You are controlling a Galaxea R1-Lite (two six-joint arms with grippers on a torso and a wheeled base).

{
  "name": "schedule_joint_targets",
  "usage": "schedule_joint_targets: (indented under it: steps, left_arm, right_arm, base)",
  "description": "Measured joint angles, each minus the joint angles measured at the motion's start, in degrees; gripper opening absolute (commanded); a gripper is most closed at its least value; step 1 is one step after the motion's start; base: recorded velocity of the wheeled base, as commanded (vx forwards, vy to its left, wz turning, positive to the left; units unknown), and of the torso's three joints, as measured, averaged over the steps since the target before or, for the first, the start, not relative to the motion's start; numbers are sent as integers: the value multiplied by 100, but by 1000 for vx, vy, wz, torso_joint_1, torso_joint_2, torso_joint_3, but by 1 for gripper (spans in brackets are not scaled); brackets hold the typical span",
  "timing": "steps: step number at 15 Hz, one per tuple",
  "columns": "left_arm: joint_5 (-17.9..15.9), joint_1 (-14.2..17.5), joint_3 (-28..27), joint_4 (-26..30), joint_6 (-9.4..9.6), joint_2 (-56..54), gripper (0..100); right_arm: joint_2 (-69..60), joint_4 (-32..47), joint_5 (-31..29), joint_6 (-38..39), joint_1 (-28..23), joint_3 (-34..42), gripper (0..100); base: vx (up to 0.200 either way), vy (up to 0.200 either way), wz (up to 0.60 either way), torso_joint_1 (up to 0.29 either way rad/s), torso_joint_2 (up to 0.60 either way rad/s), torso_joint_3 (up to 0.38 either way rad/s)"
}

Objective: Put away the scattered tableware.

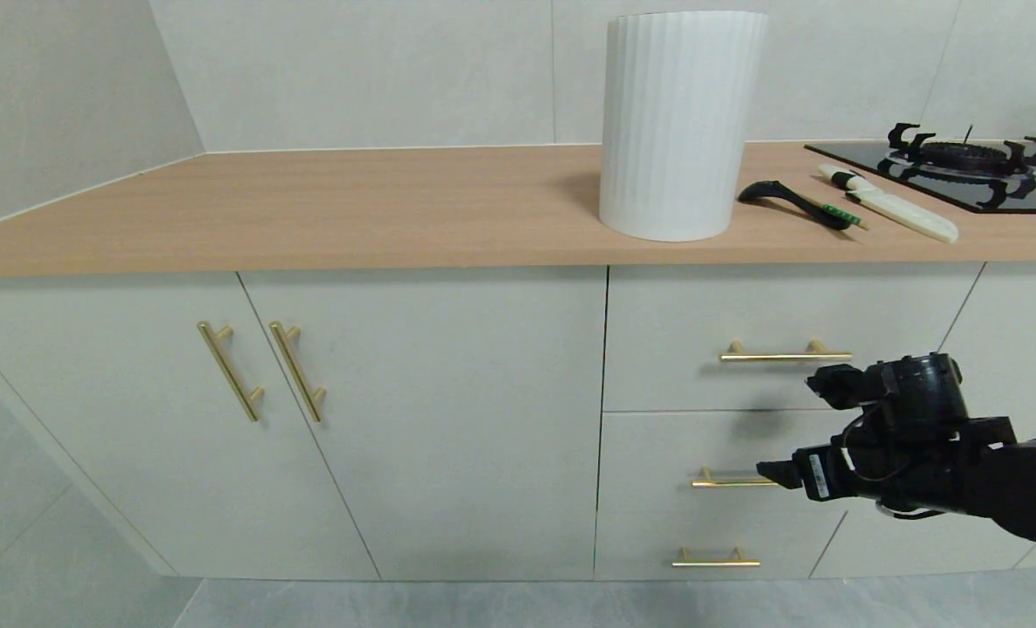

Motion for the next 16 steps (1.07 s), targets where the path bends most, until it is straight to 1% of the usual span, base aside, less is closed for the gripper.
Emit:
schedule_joint_targets:
  steps: [3, 7, 14, 16]
  left_arm:
    - [0, 0, 0, 0, 0, 0, 100]
    - [0, 2, 0, 0, 0, 0, 100]
    - [0, 0, 0, 0, 0, 0, 100]
    - [0, 2, 0, 0, 0, 0, 100]
  right_arm:
    - [630, -889, -195, 20, 7, 105, 100]
    - [1157, -1447, -307, 157, 9, 155, 100]
    - [2232, -3332, -953, 305, 96, 138, 100]
    - [2489, -3580, -1026, 307, 107, 106, 100]
  base:
    - [0, 0, 0, 0, 0, 0]
    - [0, 0, 0, 0, 0, 0]
    - [0, 0, 0, 0, 0, 0]
    - [0, 0, 0, 0, 0, 0]
